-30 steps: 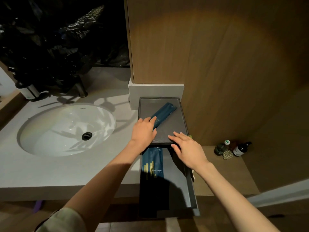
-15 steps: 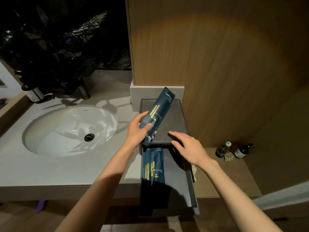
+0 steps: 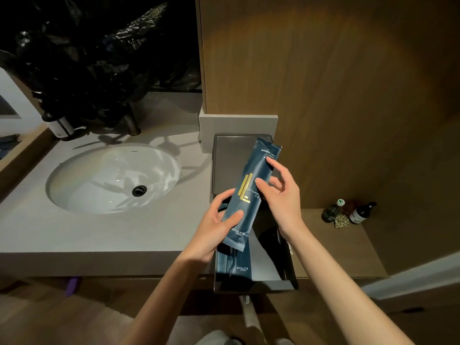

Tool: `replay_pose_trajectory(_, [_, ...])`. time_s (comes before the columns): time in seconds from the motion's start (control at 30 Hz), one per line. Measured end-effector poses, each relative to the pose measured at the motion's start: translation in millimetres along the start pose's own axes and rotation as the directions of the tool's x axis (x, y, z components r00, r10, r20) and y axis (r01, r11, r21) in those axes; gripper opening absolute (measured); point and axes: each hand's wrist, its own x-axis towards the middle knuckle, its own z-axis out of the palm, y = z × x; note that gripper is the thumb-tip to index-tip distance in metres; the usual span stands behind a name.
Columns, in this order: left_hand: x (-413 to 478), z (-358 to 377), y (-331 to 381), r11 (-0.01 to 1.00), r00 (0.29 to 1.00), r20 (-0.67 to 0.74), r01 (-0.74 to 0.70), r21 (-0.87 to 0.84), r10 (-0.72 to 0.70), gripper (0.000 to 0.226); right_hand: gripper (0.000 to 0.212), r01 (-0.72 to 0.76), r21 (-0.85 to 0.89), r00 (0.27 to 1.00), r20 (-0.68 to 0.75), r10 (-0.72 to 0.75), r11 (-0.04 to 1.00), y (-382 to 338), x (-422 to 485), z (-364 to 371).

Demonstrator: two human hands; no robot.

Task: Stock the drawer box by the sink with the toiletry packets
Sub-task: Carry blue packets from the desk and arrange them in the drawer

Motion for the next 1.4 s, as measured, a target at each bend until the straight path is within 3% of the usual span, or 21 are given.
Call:
replay_pose_trajectory(0.13, [-11.5, -1.5, -7.7, 0.980, 0.999, -0.018, -0.036, 0.196, 0.040, 0.032, 0.040, -0.042, -0.028, 0.999, -0.019, 0.042, 0.999, 0.7, -7.9, -9.8])
replay_pose_trajectory(0.23, [-14.9, -12.2, -17.6, 0.917, 0.981, -0.141, -0.070, 0.393, 0.135, 0.026, 0.039, -0.099, -0.123, 0.994, 0.031, 0.104, 0.987, 2.3, -13.1, -26.7])
replay_pose_trajectory(0.33, [-15.6, -27.2, -30.9, 0.617, 0.954, -0.114, -0.085, 0.782, 0.276, 0.036, 0.038, -0.190, -0.207, 0.960, 0.168, 0.226, 0.960, 5.9, -21.4, -45.5])
replay_pose_trajectory(0.4, [-13.6, -31.7, -40.1, 0.439, 0.953, -0.031, -0.110, 0.892, 0.302, 0.044, 0.036, -0.251, -0.256, 0.917, 0.246, 0.314, 0.934, 10.8, -29.7, -54.0])
replay_pose_trajectory(0.53, [-4.1, -27.8, -55.6, 0.154, 0.962, 0.116, -0.157, 0.975, 0.247, 0.050, 0.035, -0.323, -0.386, 0.859, 0.263, 0.439, 0.864, 29.7, -44.1, -58.0])
replay_pose_trajectory(0.73, [6.1, -19.4, -72.4, -0.111, 0.977, 0.191, -0.180, 0.977, 0.097, 0.053, 0.040, -0.320, -0.447, 0.909, 0.105, 0.404, 0.835, 62.8, -36.0, -35.7])
replay_pose_trajectory(0.97, [8.0, -20.9, -75.9, -0.162, 0.981, 0.186, -0.176, 0.971, 0.047, 0.060, 0.039, -0.424, -0.320, 0.903, -0.077, 0.422, 0.847, 89.5, -15.5, -10.3])
replay_pose_trajectory(1.17, [7.1, -21.0, -75.4, -0.157, 0.983, 0.182, -0.175, 0.972, 0.031, 0.062, 0.038, -0.397, -0.323, 0.917, -0.110, 0.383, 0.859, 106.0, -8.1, 0.4])
replay_pose_trajectory(1.3, [5.7, -21.0, -76.2, -0.144, 0.986, 0.169, -0.166, 0.975, 0.006, 0.062, 0.040, -0.321, -0.451, 0.946, -0.108, 0.307, 0.832, 108.6, -10.4, 1.9])
replay_pose_trajectory(1.4, [4.5, -20.4, -77.2, -0.140, 0.986, 0.166, -0.166, 0.976, -0.007, 0.062, 0.046, -0.210, -0.620, 0.965, -0.007, 0.262, 0.756, 105.7, -12.5, -4.4])
